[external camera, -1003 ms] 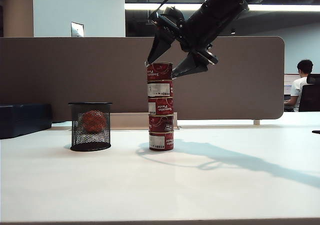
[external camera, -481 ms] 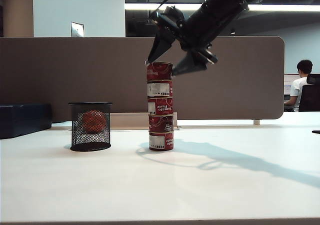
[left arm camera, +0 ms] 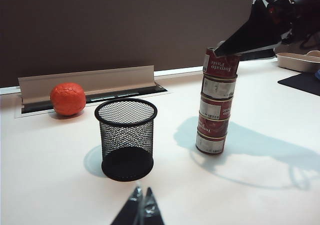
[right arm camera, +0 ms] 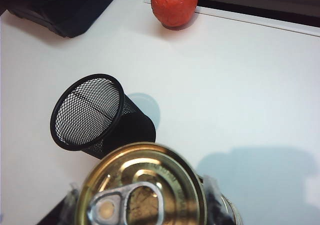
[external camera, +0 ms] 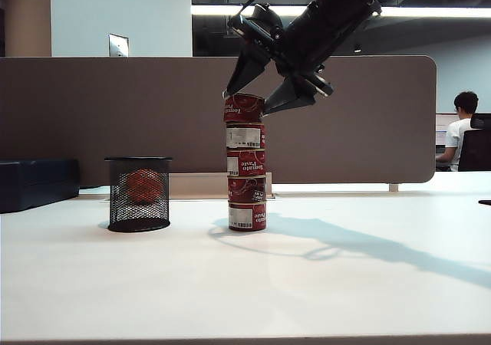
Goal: Take a can of tomato sauce from the stacked ones and place it on the table.
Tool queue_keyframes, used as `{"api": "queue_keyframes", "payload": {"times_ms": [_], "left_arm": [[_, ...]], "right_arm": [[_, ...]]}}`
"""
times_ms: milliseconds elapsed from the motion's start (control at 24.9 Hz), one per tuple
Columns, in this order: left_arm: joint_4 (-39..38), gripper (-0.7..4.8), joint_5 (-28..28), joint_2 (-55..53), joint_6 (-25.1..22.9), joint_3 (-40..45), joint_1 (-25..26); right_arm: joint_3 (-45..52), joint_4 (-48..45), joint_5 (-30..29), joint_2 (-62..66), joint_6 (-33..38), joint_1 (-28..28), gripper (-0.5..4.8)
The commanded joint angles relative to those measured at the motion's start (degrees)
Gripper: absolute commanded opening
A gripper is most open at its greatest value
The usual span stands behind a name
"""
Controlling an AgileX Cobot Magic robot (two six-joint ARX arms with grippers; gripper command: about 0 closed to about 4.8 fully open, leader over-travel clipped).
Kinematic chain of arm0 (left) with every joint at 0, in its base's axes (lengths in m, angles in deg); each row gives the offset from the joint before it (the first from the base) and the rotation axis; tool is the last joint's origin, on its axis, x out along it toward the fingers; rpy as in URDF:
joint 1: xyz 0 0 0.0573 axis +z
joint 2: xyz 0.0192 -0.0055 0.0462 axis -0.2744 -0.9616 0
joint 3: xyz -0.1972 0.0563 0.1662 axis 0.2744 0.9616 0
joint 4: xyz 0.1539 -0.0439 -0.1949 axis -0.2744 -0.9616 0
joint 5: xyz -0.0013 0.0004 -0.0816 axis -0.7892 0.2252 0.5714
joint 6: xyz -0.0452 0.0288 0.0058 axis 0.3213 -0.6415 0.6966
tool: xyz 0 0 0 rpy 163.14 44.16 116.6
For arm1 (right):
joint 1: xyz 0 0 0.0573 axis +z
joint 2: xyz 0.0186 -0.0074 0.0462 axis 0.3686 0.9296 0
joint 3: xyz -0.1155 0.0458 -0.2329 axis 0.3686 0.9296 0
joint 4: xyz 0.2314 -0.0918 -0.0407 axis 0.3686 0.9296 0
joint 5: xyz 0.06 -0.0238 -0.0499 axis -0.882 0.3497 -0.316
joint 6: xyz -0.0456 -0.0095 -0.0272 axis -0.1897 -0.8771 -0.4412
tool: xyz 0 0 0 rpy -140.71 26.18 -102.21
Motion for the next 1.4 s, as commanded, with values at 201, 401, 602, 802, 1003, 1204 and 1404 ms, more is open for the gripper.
{"api": "queue_keyframes", "payload": {"times_ms": [201,401,602,802,1003,1204,1404], "left_arm": [[0.3,-0.05,0.2,0.0,-0.2,-0.2,0.1],[0.4,-0.06,0.1,0.0,-0.2,-0.2,0.1],[0.4,-0.06,0.1,0.0,-0.2,-0.2,0.1],[0.4,-0.06,0.1,0.0,-0.2,-0.2,0.1],[0.4,-0.06,0.1,0.0,-0.2,-0.2,0.1],[0.4,-0.06,0.1,0.0,-0.2,-0.2,0.1],[0.4,-0.06,0.1,0.0,-0.2,-0.2,0.2]], "right_arm": [[0.0,-0.3,-0.1,-0.2,-0.2,0.2,2.59],[-1.5,-0.6,0.1,-0.2,-0.5,0.2,2.59],[-3.7,-0.4,0.1,-0.2,-1.5,0.2,2.1],[-5.2,0.3,0.1,-0.2,-1.5,0.1,2.09],[-5.5,2.0,0.6,-0.8,-1.9,-0.8,2.09],[-5.5,4.2,2.2,-2.6,-3.4,-1.7,2.1],[-5.5,6.5,3.6,-5.5,-4.3,-4.7,2.1]]}}
